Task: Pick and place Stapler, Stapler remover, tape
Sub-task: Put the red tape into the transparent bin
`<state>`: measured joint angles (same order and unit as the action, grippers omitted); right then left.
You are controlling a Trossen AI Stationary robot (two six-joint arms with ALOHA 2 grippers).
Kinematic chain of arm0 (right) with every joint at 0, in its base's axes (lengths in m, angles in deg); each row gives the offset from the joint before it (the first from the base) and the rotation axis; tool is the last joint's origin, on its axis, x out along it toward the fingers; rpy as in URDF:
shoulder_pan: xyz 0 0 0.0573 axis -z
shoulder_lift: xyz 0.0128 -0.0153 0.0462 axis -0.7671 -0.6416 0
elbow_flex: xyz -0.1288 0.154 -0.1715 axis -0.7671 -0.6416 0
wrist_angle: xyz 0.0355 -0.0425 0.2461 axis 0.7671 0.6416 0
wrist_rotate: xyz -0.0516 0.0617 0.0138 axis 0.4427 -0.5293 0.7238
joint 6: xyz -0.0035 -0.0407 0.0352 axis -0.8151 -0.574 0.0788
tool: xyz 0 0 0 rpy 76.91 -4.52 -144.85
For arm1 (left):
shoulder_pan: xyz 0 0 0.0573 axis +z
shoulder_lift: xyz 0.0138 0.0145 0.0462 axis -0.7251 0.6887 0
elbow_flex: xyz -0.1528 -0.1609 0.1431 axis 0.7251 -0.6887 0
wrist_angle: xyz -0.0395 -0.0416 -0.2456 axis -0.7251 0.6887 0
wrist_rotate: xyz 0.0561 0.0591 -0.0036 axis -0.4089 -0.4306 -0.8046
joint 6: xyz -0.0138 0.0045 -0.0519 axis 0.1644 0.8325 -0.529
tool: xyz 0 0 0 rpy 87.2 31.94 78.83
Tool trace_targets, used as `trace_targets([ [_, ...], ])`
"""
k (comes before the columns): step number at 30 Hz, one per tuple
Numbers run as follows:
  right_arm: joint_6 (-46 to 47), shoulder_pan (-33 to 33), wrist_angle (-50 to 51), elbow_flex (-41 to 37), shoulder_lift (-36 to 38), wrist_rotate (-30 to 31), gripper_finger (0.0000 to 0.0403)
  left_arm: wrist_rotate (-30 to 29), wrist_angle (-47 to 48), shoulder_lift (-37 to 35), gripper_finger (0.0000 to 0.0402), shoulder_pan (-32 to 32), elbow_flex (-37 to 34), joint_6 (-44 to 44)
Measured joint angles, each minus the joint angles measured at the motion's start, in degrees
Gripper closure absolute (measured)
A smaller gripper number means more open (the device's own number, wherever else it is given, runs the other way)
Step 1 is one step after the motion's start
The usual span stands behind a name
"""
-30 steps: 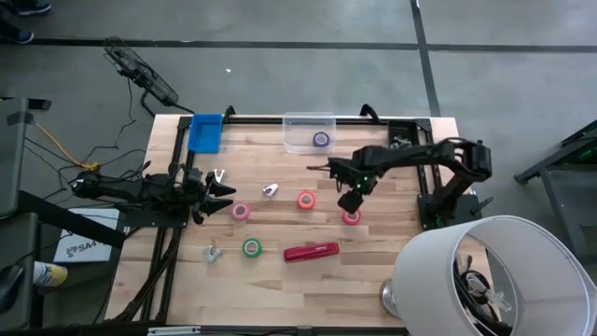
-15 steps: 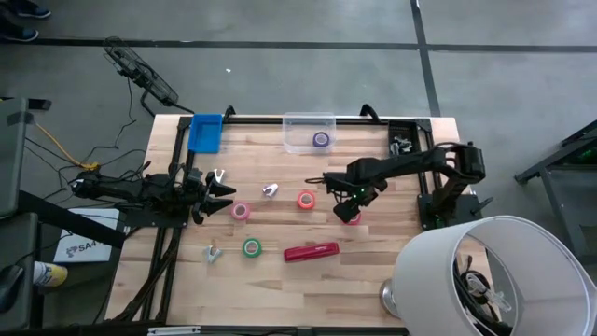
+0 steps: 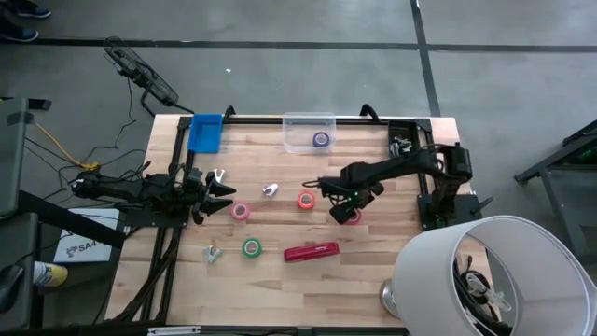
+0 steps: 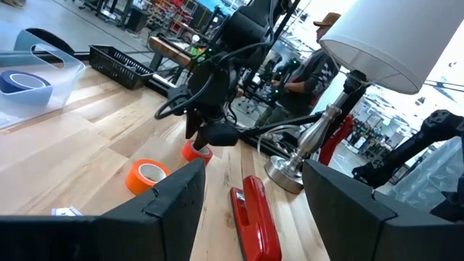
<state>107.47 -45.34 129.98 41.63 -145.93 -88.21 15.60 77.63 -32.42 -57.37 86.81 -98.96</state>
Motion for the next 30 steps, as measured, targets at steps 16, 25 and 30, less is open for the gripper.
trace_targets([
  [16,-1.5,0.2,-5.0,-4.6,1.3,-1.3,0.0248,0.0,0.0,0.0,0.0173,0.0,0.0,0.0],
  [25,-5.1,0.5,-3.3,-4.8,1.6,-1.3,0.0322,0.0,0.0,0.0,0.0173,0.0,0.0,0.0],
  [30,-7.0,0.6,-4.2,-4.8,1.7,-1.5,0.0364,0.0,0.0,0.0,0.0173,0.0,0.0,0.0],
])
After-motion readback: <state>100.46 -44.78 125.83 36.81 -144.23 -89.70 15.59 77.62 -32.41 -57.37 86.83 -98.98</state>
